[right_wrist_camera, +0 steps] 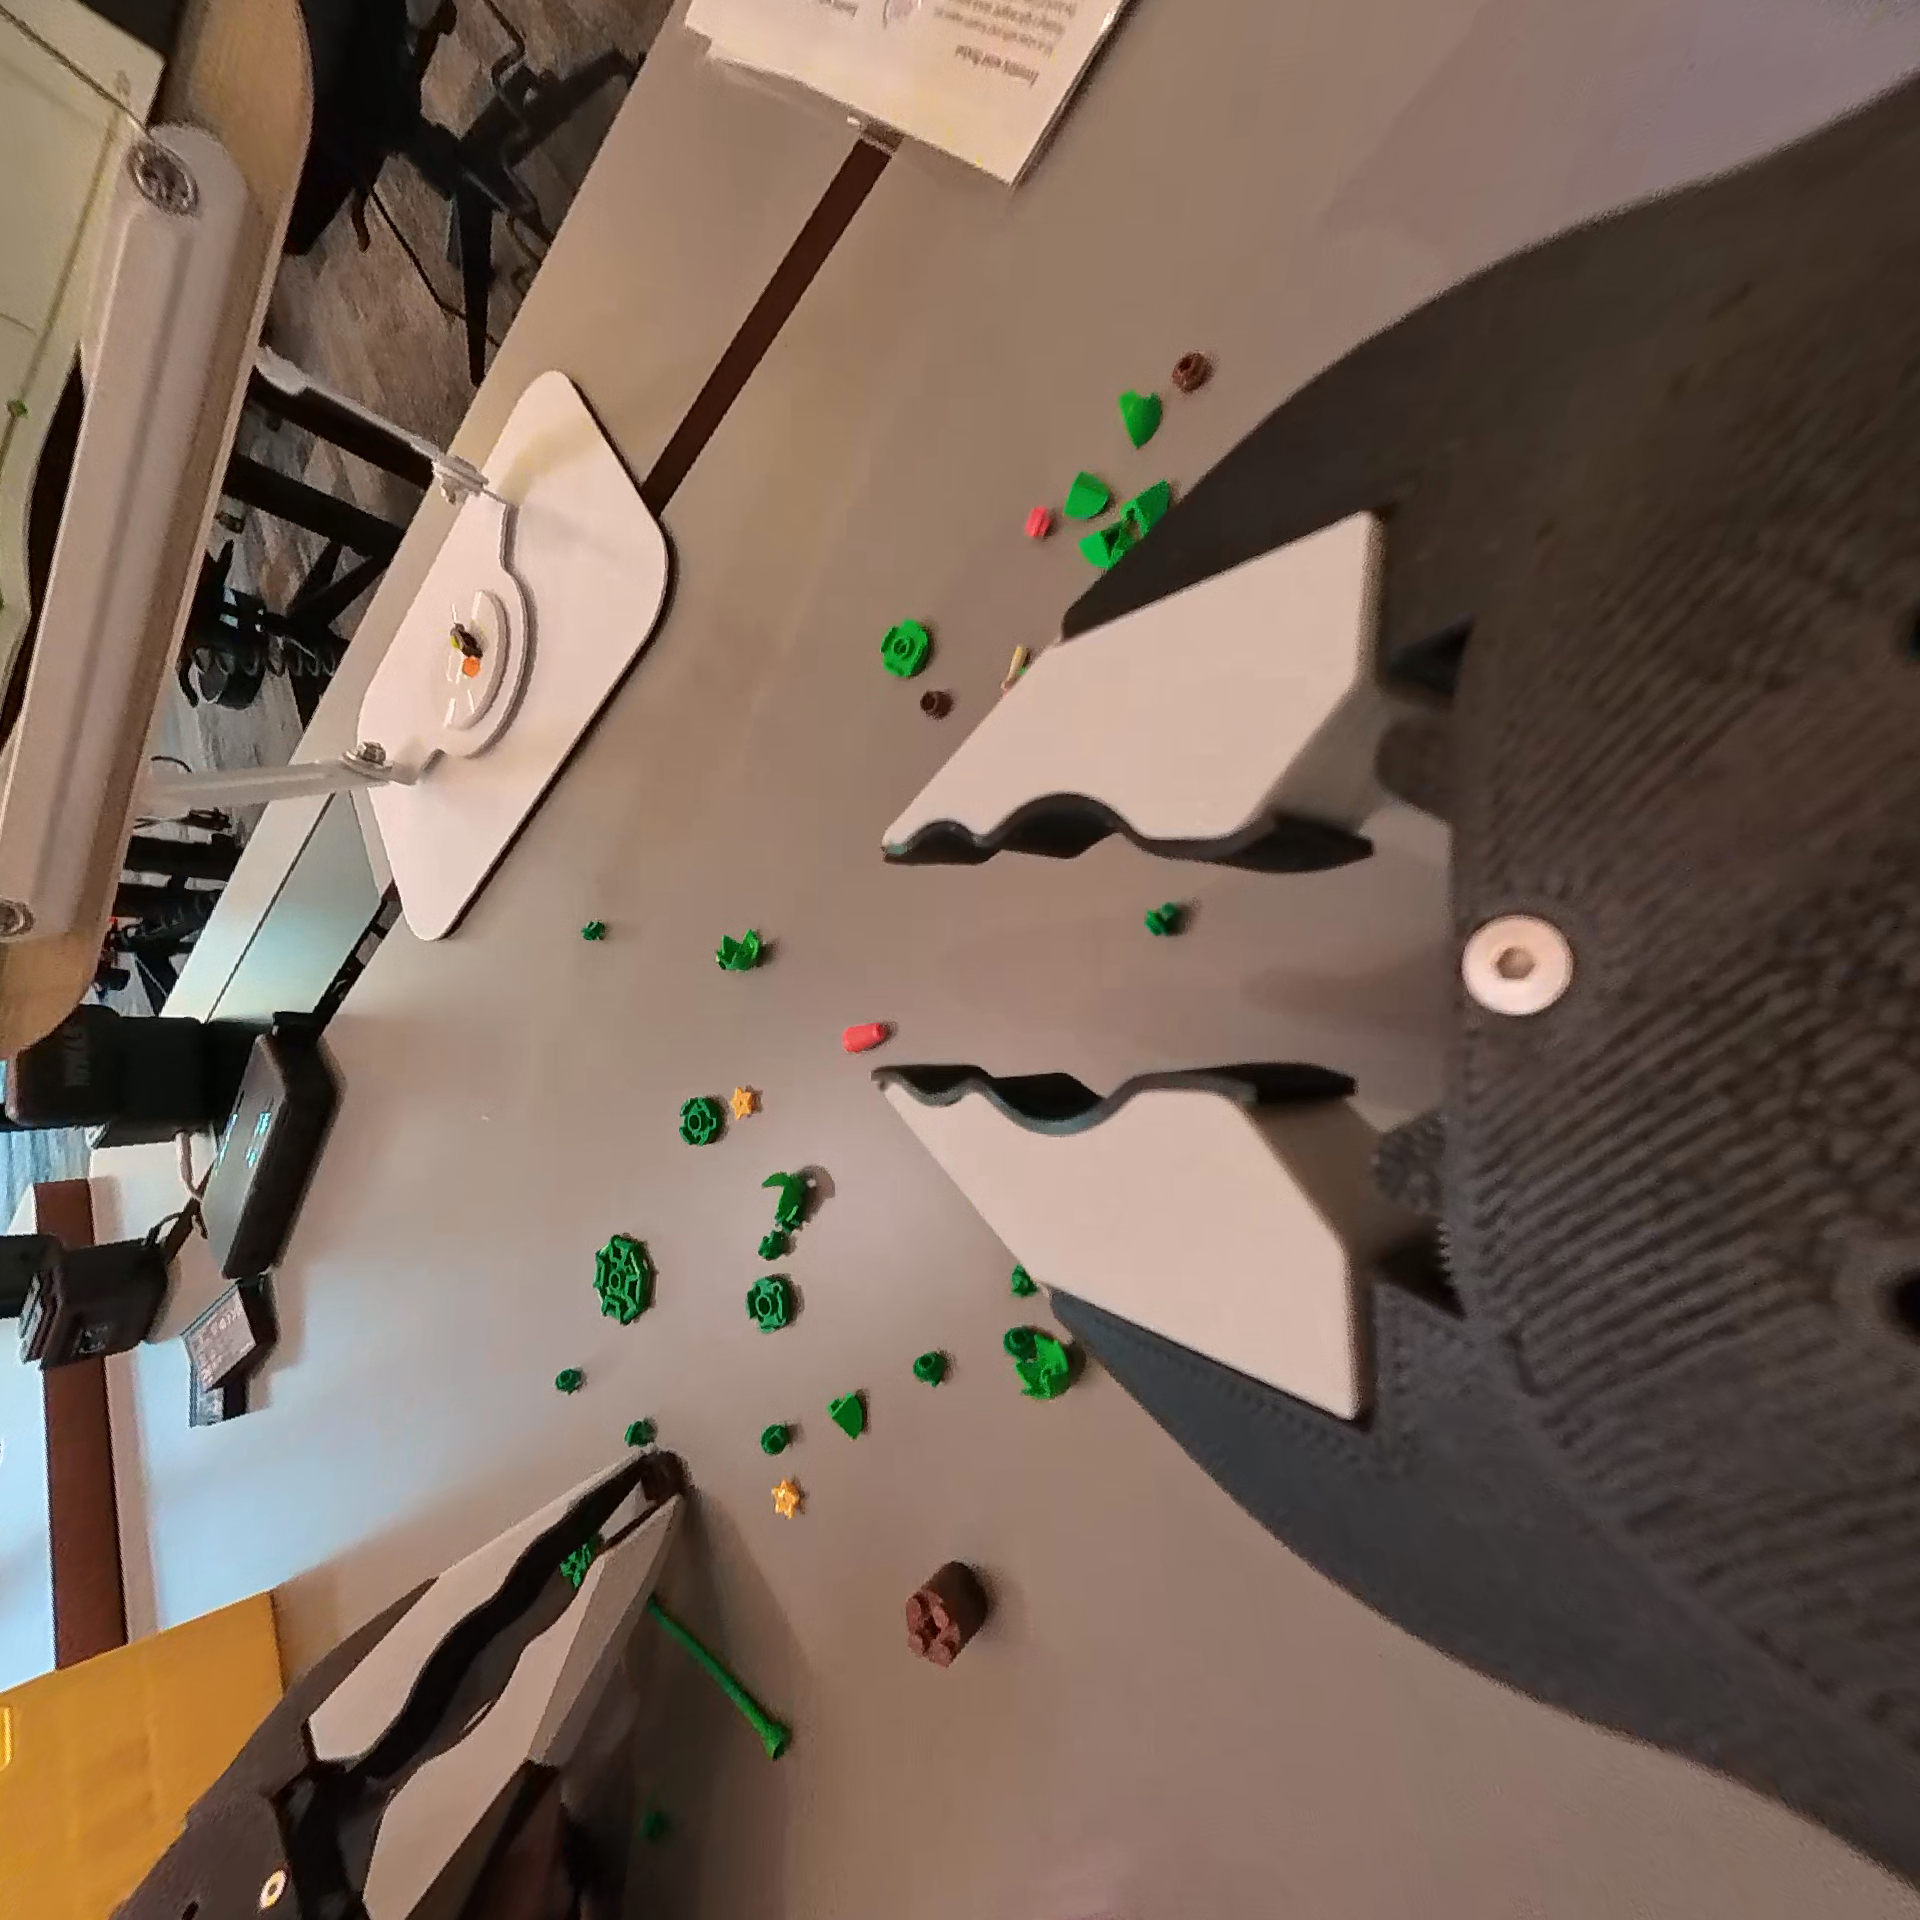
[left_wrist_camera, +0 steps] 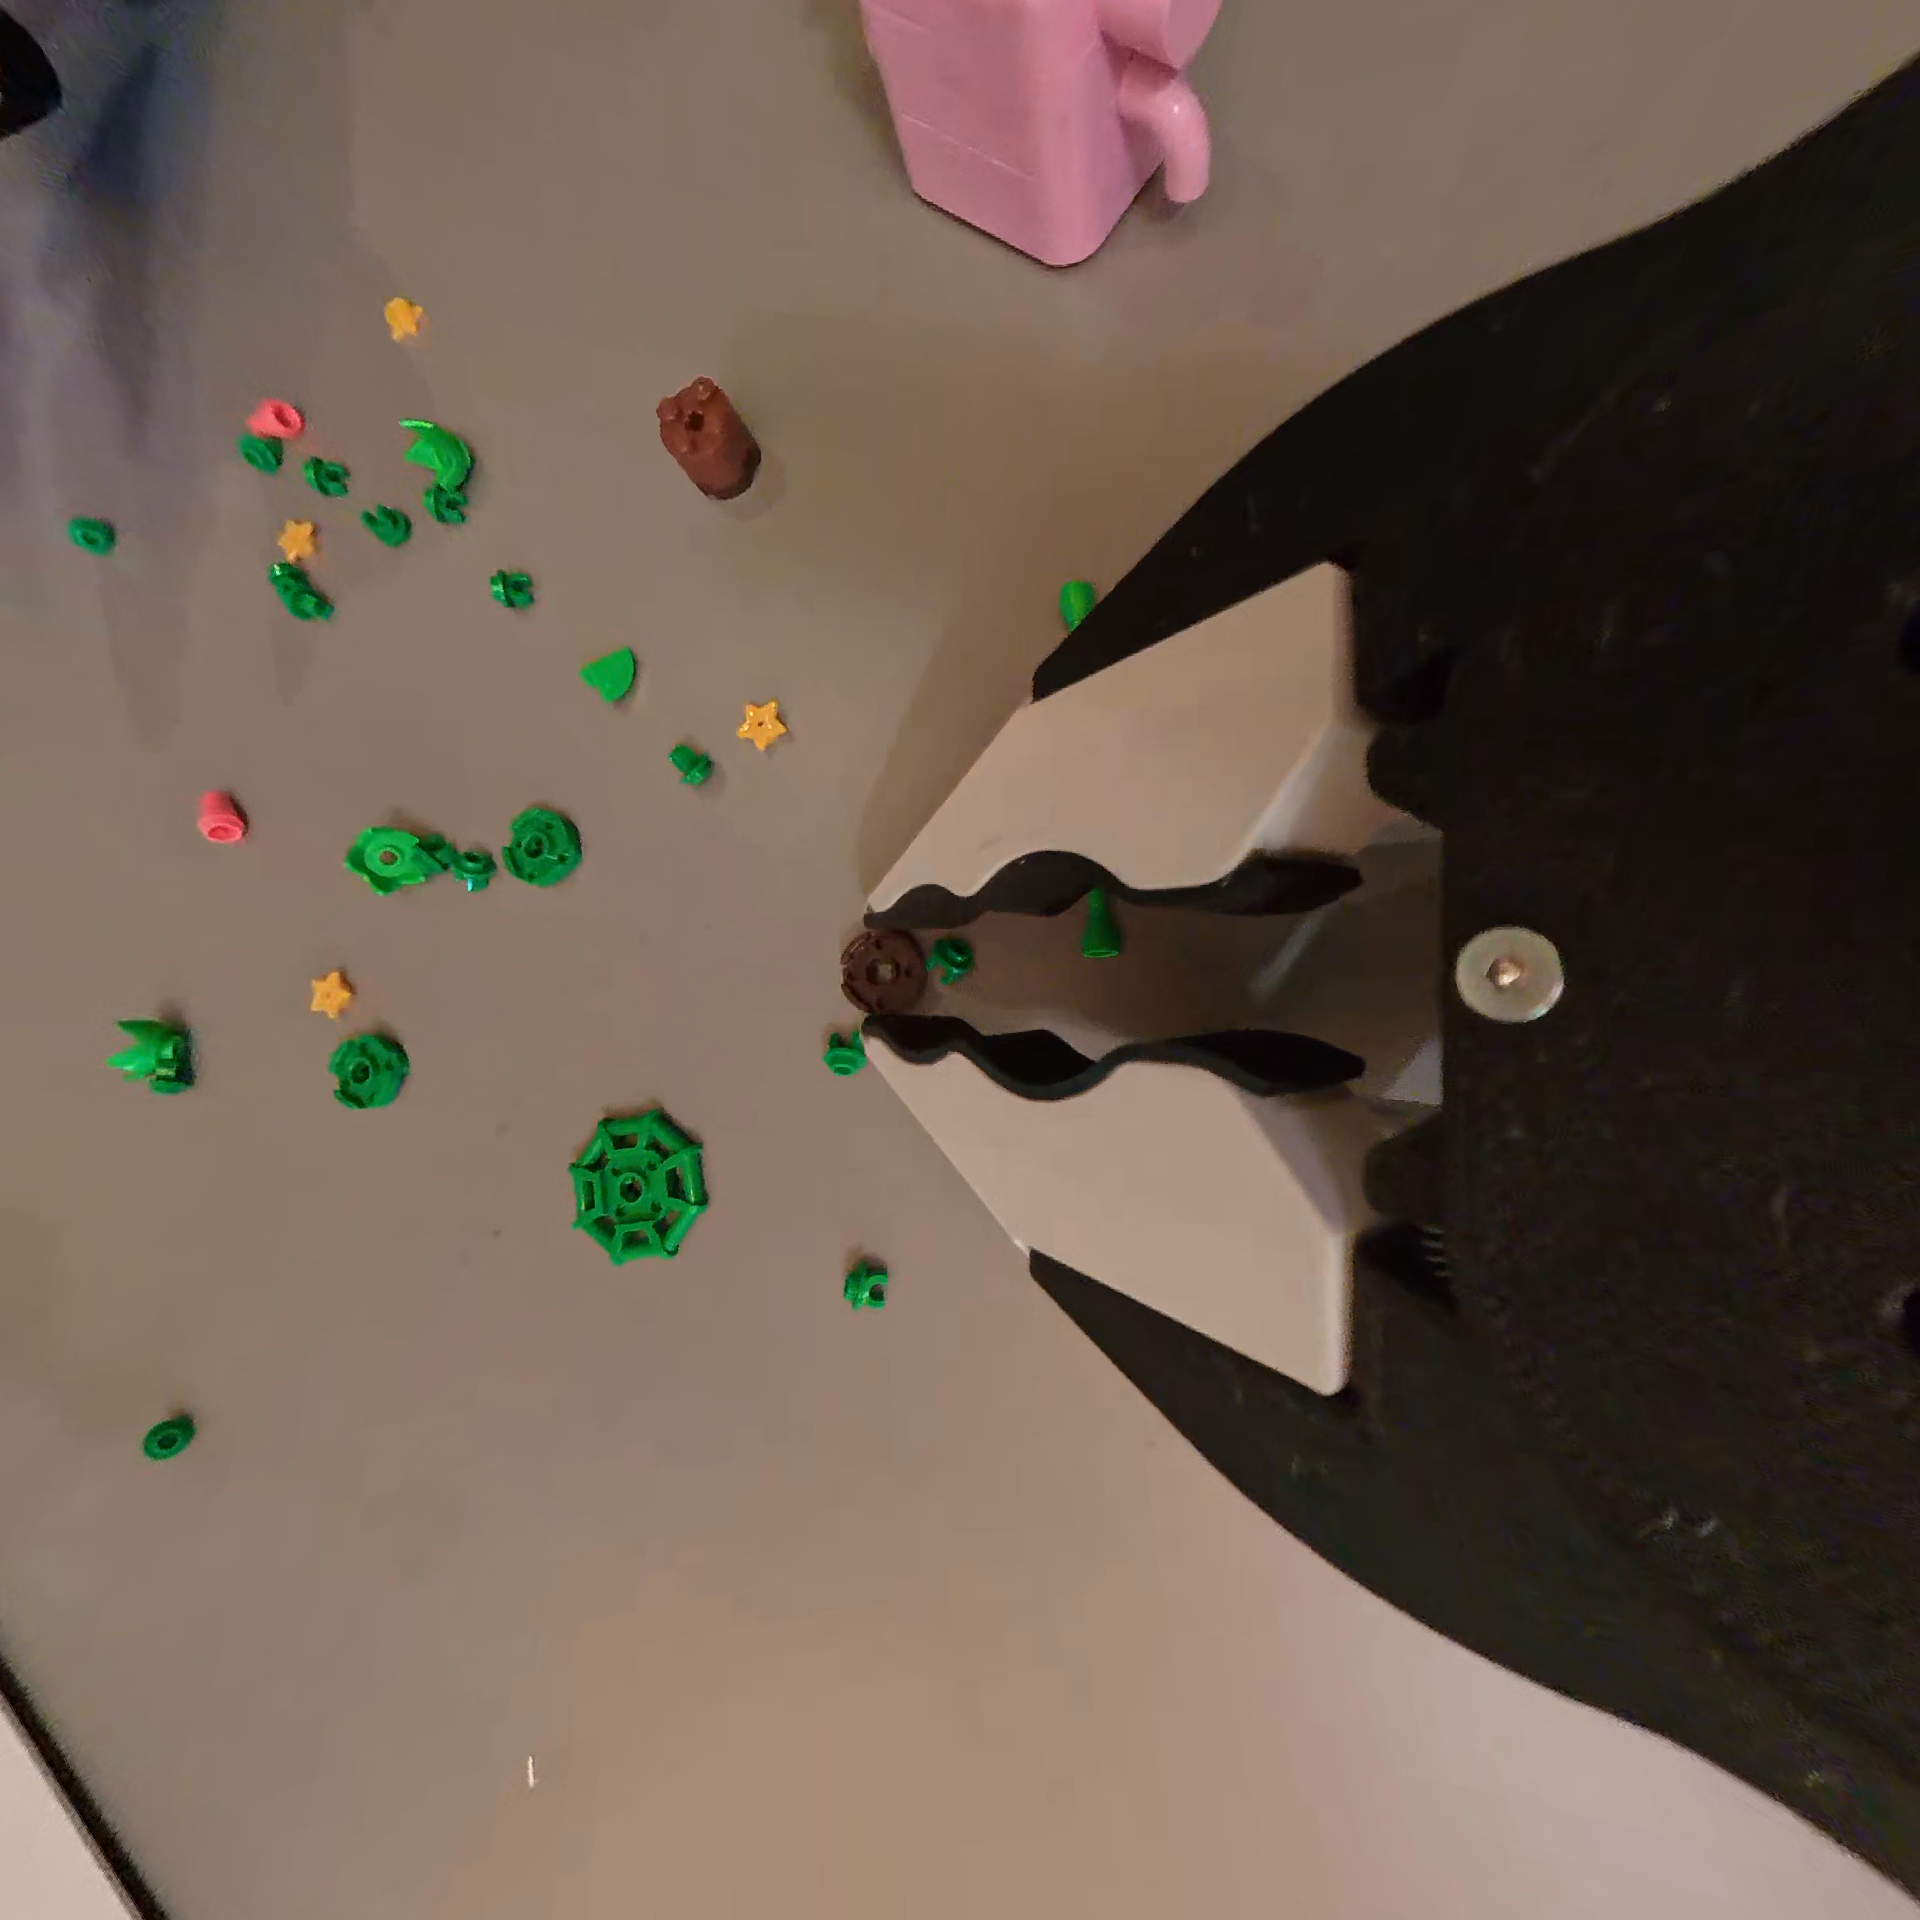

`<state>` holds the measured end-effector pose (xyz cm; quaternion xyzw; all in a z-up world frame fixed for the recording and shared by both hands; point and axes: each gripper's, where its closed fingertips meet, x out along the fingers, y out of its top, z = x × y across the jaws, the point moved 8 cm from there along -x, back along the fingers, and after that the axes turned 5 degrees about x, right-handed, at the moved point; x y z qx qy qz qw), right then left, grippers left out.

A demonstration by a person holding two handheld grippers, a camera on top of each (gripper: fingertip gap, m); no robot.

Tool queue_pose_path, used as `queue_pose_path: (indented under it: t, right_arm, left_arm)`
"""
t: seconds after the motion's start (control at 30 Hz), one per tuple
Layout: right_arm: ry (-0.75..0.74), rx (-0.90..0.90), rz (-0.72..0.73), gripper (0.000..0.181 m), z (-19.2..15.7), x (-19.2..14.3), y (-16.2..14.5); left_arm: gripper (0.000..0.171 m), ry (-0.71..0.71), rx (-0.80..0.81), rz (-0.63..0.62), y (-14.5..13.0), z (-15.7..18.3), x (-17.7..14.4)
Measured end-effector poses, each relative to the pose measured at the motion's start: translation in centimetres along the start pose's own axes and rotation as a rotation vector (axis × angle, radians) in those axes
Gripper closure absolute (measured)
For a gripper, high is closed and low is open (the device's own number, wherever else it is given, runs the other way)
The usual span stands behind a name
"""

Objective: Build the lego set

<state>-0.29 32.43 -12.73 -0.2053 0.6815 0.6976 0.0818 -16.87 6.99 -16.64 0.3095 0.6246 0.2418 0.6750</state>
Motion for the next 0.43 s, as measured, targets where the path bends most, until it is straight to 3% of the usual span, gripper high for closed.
queue_pose_path:
  t: [0.1, 0.2, 0.33, 0.43]
  right_arm:
    - [0.022, -0.021, 0.015, 0.143, -0.7, 0.1, 0.2]
    - [0.072, -0.089, 0.101, 0.141, -2.6, -0.2, 1.3]
    - [0.154, -0.233, 0.265, 0.142, -7.6, -0.7, 3.3]
    - [0.243, -0.209, 0.373, 0.153, -11.7, -0.9, 4.3]
  left_arm:
    - [0.158, 0.011, -0.017, 0.028, 0.1, -0.1, -0.3]
    - [0.158, -0.105, -0.133, 0.264, 1.5, -0.2, -2.3]
    - [0.160, -0.555, -0.405, 0.740, 3.7, 0.2, -5.9]
    - [0.161, -0.831, -0.591, 0.943, 3.9, 0.4, -6.4]
